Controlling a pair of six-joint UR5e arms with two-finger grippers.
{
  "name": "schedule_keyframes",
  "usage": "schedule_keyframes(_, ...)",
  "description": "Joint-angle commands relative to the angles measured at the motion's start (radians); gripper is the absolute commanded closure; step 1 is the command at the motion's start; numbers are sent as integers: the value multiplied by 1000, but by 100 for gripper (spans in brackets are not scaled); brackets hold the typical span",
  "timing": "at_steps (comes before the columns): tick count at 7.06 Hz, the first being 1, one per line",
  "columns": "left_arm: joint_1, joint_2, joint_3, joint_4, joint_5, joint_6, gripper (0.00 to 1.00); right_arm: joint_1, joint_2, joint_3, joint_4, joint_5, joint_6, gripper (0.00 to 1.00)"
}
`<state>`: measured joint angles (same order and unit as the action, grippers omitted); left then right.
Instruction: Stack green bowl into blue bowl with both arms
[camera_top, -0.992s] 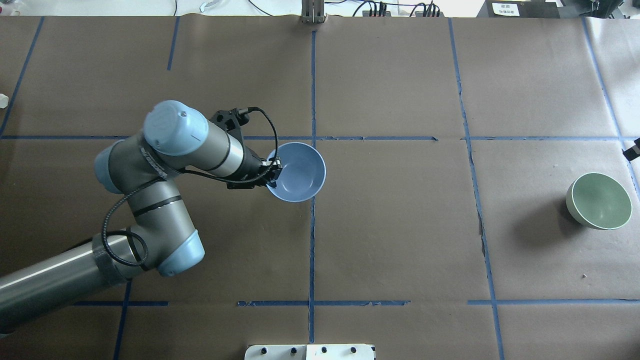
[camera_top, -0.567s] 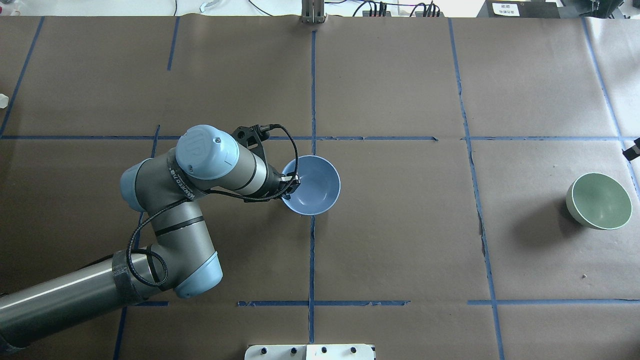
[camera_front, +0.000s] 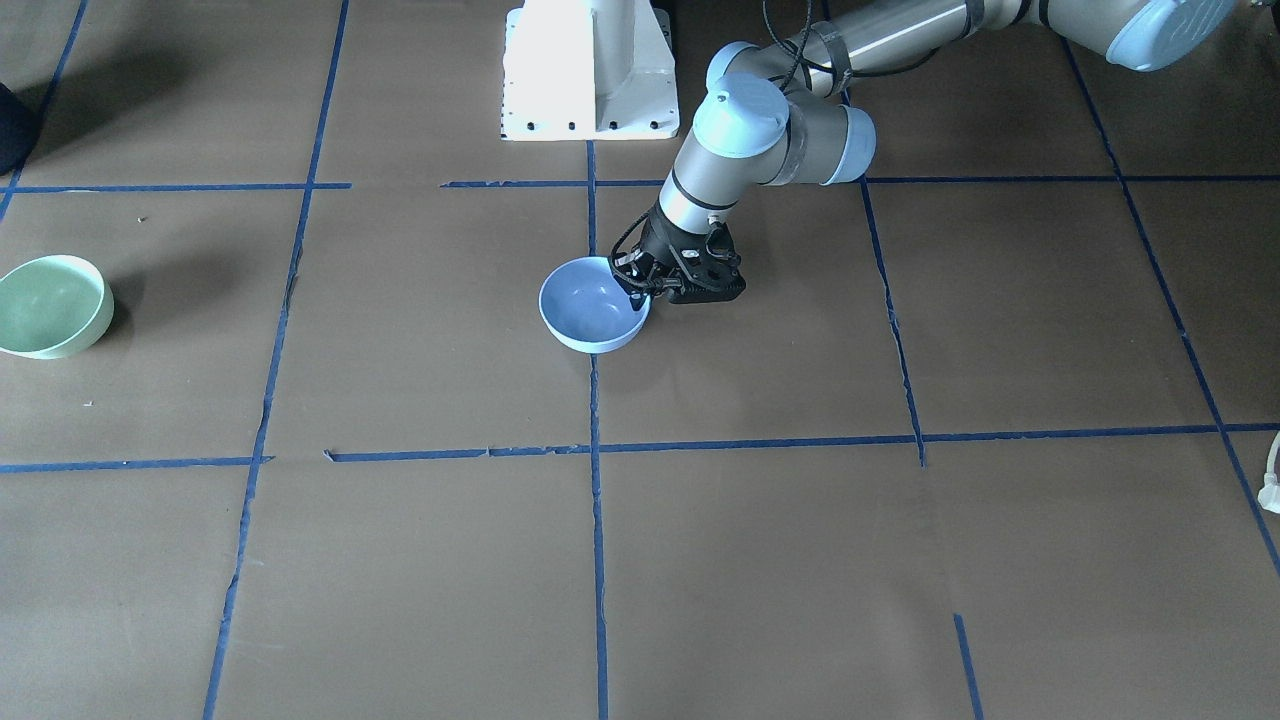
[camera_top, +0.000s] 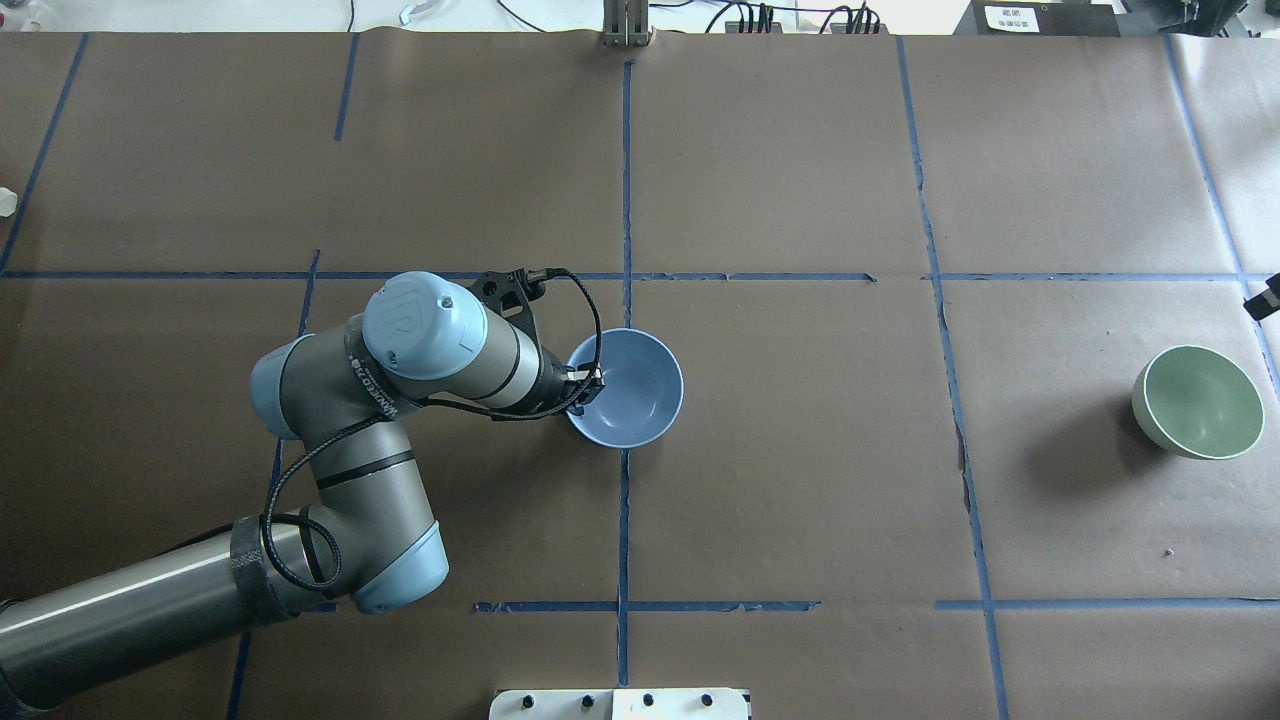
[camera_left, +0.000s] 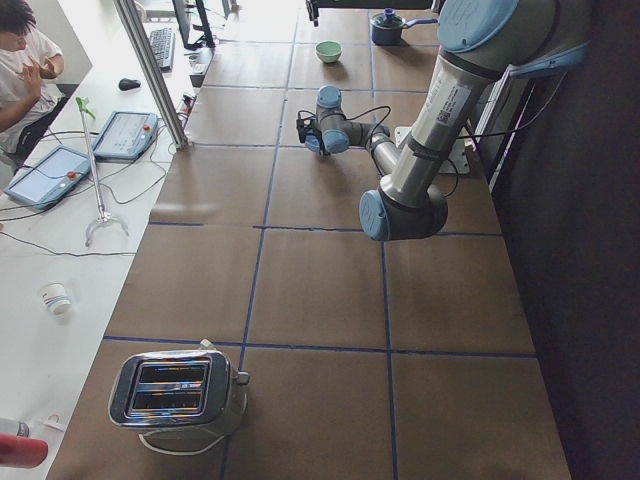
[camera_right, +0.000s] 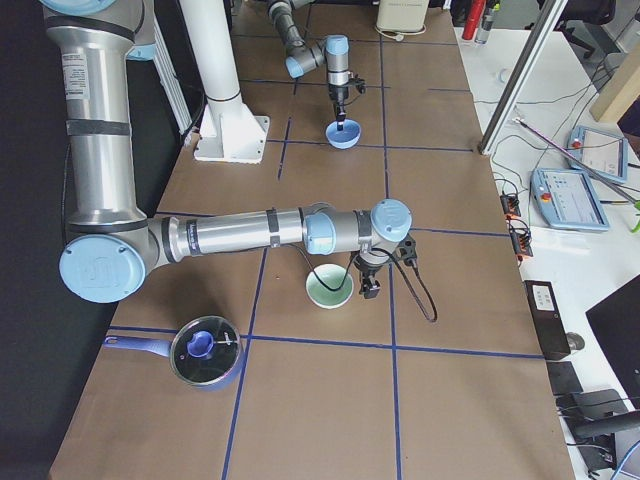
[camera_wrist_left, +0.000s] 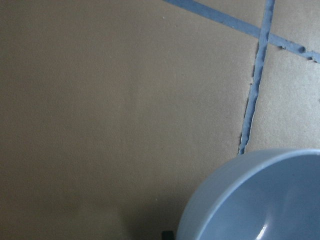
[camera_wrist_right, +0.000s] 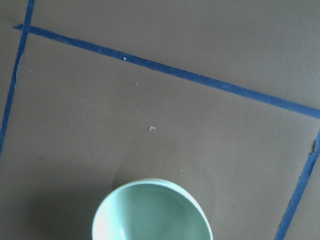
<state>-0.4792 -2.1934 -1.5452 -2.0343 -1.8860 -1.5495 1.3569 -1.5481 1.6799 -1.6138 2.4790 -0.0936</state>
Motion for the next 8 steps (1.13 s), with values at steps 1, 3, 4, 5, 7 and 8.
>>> schedule_keyframes(1,4,-5,-10,-4,43,0,0,-12,2,-2,0,0,0,0)
schedule_keyframes(3,-71,13,-181,3,61,-3,0,-21,9,24,14,-2,2,0)
schedule_keyframes(4,-103,55,-256,5,61,-4,0,-39,2,24,73,-3,40,0)
schedule_keyframes(5,-127,90,-278,5,61,-3,0,-70,-6,24,150,-8,180,0)
schedule_keyframes(7,-186,118,-277,5,59,3,0,-131,-123,20,455,-84,505,0)
schedule_keyframes(8,-190,124,-273,5,59,6,0,-137,-182,20,610,-128,658,1)
